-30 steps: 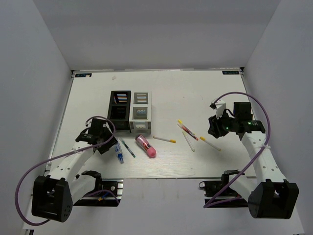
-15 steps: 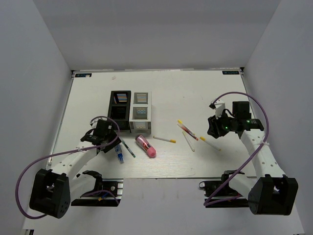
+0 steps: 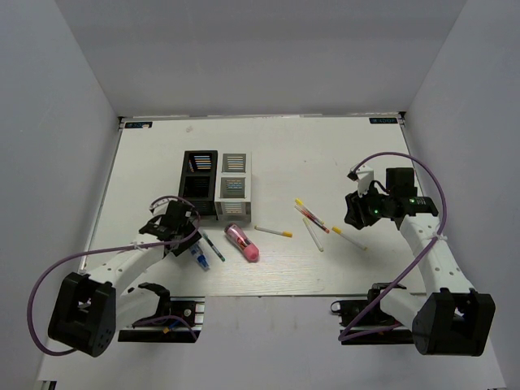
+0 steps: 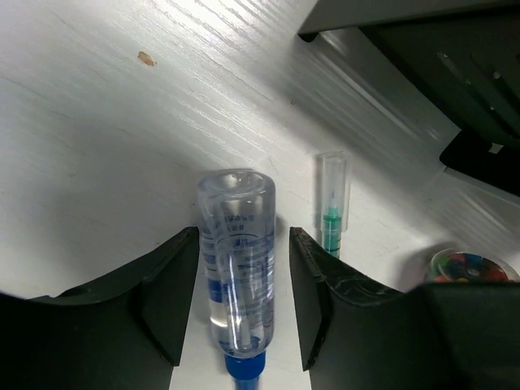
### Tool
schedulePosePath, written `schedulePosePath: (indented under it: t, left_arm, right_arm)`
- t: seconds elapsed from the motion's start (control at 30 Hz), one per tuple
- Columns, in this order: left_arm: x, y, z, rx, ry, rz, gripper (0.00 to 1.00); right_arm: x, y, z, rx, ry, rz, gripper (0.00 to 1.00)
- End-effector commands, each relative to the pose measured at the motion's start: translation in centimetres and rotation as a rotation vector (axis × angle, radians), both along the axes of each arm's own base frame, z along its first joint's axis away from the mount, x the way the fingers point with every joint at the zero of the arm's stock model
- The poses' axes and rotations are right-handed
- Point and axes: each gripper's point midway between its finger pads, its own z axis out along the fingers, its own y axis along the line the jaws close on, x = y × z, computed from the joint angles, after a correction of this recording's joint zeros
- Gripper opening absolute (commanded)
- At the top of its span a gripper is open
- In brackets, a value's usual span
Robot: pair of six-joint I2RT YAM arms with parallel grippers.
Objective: Sort the stationery into containers
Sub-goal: Pick up the stationery from the center of the board.
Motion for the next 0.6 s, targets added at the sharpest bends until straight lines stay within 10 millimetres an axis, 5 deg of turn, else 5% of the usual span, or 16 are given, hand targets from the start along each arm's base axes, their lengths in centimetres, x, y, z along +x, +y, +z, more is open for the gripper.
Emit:
schedulePosePath:
  t: [0.0, 0.13, 0.33, 0.47, 0.57]
  left_arm:
    - [-2.0, 0.7, -1.4, 0.032, 0.083, 0.039, 0.59]
    - [-2.3, 1.0, -1.0, 0.042, 0.076, 0.057, 0.51]
    - [-4.0, 0.9, -0.4, 0.025, 0.101, 0.047, 0.17]
    - [-2.9, -0.7, 3.6, -0.074, -0.031, -0.009, 0.01]
    - [-1.9, -2.9, 7.8, -0.15, -0.155, -0.153, 0.0]
  right_arm:
    - [1.2, 0.2, 1.5, 0.013, -0.05, -0.001, 0.53]
    - [1.0, 0.1, 1.4, 0.013, -0.046, -0.004, 0.53]
    - [0.7, 0.3, 1.3, 0.02, -0.045, 0.005, 0.53]
    - [0.5, 0.5, 1.5, 0.026, -0.051, 0.014, 0.53]
    - [0.1, 0.7, 1.5, 0.036, -0.05, 0.032, 0.53]
